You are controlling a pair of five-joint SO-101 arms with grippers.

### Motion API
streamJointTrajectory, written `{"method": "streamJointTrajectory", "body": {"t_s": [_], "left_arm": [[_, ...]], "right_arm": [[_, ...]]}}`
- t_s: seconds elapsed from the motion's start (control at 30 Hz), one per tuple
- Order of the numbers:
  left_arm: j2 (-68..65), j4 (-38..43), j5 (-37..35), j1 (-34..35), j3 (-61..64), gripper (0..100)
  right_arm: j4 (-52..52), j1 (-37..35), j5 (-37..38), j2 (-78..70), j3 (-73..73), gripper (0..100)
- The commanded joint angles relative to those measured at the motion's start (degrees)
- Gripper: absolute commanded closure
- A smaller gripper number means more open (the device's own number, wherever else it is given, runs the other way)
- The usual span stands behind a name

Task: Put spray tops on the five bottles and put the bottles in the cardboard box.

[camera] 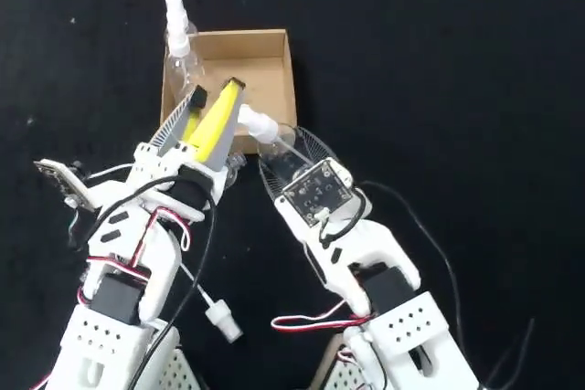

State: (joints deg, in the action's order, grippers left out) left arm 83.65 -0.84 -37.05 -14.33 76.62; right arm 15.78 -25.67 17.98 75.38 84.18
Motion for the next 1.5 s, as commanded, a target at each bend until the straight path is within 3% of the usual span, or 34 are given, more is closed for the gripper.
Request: {"method": "streamJointTrajectory", "body": {"t_s": [0.0,0.3,0.47,0.73,0.9,1.3,1.47], "left_arm": [[0.9,-0.3,-0.4,1.8,-3.3,79],[1.0,-0.1,-7.9,11.3,0.5,79],[1.0,-0.1,-8.0,11.2,2.9,79],[1.0,0.0,-7.3,9.6,5.9,79],[1.0,0.0,1.1,3.6,8.0,79],[1.0,-0.2,18.4,-3.1,9.7,79],[1.0,-0.3,22.2,-4.8,10.1,79]], "right_arm": [[-2.1,-0.8,-2.9,1.5,-1.3,98.4],[-4.8,-1.0,-5.8,1.5,-0.9,98.3],[-5.1,-3.7,-14.7,2.3,-1.6,98.0],[-5.0,-7.4,-9.6,13.7,3.9,98.4],[-4.6,-10.8,-6.0,19.7,8.4,98.5],[-4.6,-8.9,-2.9,16.5,9.3,98.5],[-4.6,-7.6,-2.5,15.3,9.2,98.5]]}}
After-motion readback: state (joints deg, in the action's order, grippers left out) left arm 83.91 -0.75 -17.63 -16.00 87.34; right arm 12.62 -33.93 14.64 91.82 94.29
